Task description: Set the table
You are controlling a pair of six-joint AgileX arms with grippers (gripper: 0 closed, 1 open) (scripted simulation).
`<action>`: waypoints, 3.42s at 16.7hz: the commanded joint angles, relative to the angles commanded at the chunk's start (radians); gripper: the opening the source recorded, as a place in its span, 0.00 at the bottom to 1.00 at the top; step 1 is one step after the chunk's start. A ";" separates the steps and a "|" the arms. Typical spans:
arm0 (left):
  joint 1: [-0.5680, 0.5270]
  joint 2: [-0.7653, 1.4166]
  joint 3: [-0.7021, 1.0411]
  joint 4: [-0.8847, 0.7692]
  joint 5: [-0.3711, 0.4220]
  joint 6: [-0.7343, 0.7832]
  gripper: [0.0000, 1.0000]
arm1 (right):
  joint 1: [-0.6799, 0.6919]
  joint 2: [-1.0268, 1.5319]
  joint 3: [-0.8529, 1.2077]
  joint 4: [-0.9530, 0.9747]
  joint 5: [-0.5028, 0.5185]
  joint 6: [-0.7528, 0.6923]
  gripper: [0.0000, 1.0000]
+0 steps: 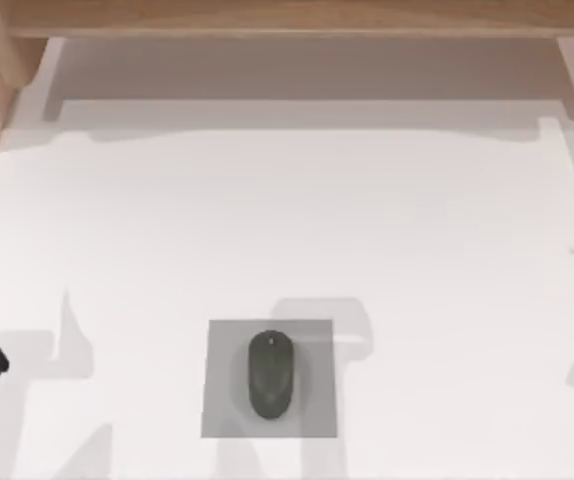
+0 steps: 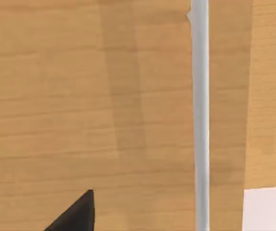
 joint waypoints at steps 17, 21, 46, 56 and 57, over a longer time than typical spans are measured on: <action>0.000 0.000 0.000 0.000 0.000 0.000 1.00 | -0.057 0.078 0.122 -0.046 0.007 -0.090 1.00; 0.000 0.000 0.000 0.000 0.000 0.000 1.00 | -0.046 0.085 0.143 -0.060 0.018 -0.090 1.00; 0.000 0.000 0.000 0.000 0.000 0.000 1.00 | -0.037 0.094 0.159 -0.075 0.028 -0.089 0.00; 0.000 0.000 0.000 0.000 0.000 0.000 1.00 | 0.065 0.169 0.368 -0.208 0.131 -0.089 0.00; 0.000 0.000 0.000 0.000 0.000 0.000 1.00 | 0.060 0.166 0.363 -0.208 0.130 -0.087 0.00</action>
